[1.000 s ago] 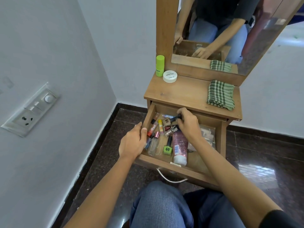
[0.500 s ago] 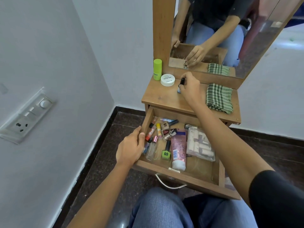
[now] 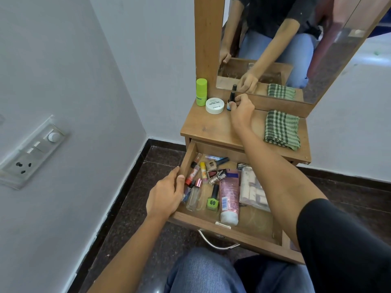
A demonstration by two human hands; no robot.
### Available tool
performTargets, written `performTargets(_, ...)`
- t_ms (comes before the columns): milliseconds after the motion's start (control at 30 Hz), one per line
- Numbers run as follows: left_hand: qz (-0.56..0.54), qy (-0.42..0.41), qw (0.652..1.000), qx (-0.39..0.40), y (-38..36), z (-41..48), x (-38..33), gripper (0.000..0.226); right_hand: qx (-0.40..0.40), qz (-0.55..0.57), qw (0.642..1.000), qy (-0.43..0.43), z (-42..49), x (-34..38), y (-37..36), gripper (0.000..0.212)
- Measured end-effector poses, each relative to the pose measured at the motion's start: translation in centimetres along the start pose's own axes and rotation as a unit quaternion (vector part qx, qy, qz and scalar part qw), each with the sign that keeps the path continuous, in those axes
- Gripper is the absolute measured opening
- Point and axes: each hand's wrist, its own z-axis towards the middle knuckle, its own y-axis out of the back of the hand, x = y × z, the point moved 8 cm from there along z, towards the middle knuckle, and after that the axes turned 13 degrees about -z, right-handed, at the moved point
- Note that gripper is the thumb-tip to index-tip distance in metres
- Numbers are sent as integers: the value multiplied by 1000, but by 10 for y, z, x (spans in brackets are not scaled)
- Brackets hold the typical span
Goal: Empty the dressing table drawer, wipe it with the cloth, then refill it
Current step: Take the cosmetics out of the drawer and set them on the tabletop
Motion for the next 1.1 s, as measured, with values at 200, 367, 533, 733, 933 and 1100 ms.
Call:
performTargets(200, 2, -2, 1000, -2, 1, 0, -2, 49, 25, -5, 999, -22, 3, -3, 1, 22)
performTargets(367, -10, -2, 1000, -5, 2, -1, -3, 47, -53, -8, 984, 170, -65, 24, 33, 20)
performTargets(533, -14, -1, 1000, 0, 2, -2, -4, 46, 188, -221, 889, 354, -159, 4, -20, 30)
performTargets(733, -15, -1, 1000, 1, 3, -3, -5, 46, 250, -445, 810, 290, -158, -37, -42, 46)
performTargets(933, -11, -6, 1000, 1, 2, -2, -7, 46, 226, -473, 790, 318, -155, -36, -46, 34)
performTargets(1100, -7, -10, 1000, -4, 4, -4, -7, 46, 228, -490, 782, 310, -156, -43, -42, 39)
